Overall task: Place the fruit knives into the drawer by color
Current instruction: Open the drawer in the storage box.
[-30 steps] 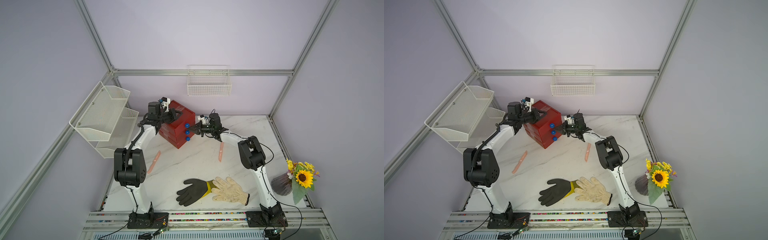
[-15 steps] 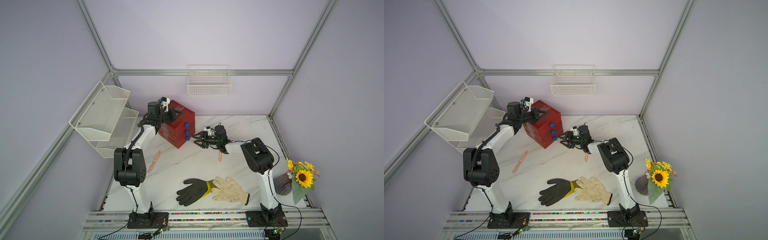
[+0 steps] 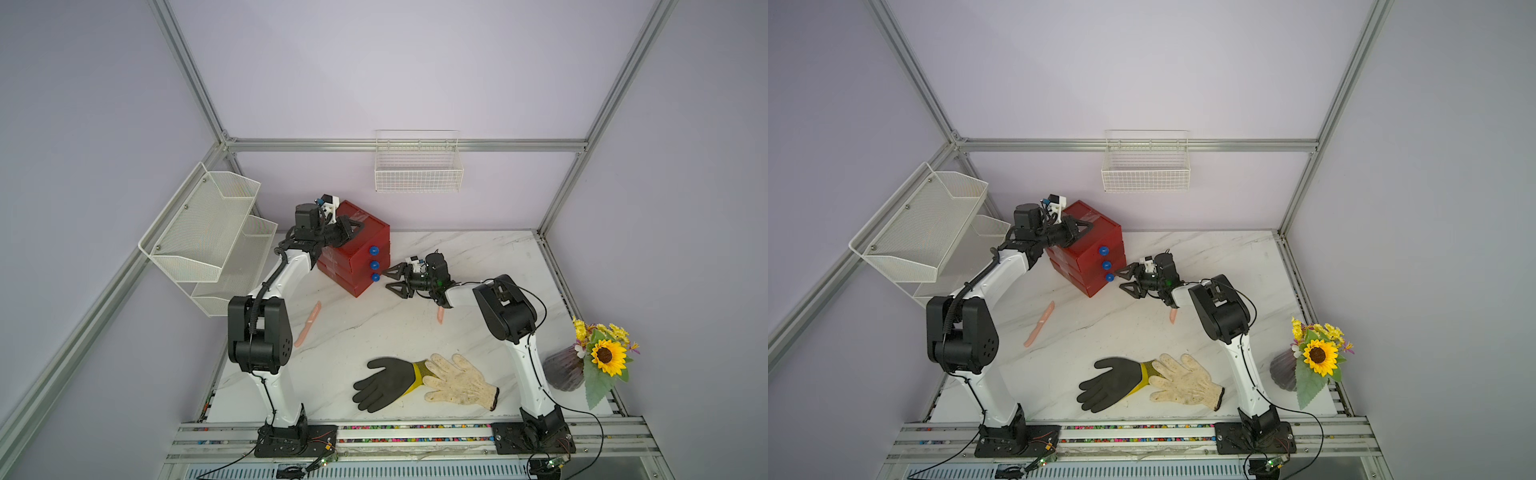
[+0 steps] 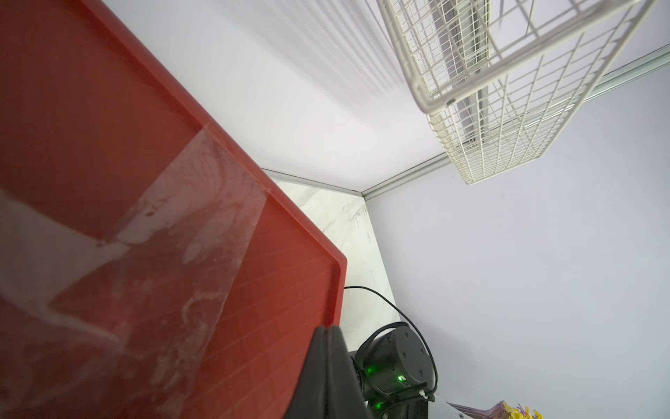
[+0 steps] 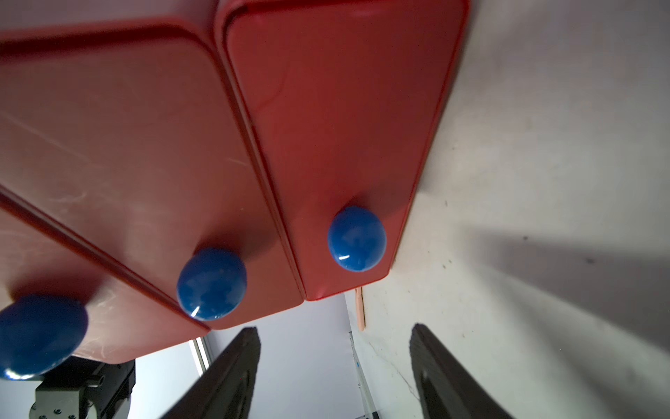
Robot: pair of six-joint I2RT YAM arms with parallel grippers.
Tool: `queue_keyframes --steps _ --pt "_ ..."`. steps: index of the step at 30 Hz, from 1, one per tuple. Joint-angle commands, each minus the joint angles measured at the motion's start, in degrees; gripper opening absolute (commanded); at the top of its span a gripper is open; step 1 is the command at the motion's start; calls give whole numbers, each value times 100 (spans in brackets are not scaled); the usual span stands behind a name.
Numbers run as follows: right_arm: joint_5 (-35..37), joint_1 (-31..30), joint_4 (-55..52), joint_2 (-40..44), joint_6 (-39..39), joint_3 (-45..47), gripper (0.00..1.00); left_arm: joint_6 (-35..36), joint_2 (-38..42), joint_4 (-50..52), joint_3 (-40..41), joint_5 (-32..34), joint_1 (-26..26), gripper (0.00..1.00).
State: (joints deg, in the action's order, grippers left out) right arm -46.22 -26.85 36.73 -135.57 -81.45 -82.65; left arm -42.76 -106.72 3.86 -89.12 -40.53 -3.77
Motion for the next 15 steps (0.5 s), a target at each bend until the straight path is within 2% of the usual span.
queue_keyframes --steps 1,11,15 --pt "100 -79 -183 -195 171 -336 68 -92 -330 525 255 11 26 0" --pt "252 -230 -569 -617 217 -920 63 -110 -373 524 247 -11 25 0" --pt "283 -273 -626 -780 213 -1169 51 -136 -398 501 247 -34 26 0"
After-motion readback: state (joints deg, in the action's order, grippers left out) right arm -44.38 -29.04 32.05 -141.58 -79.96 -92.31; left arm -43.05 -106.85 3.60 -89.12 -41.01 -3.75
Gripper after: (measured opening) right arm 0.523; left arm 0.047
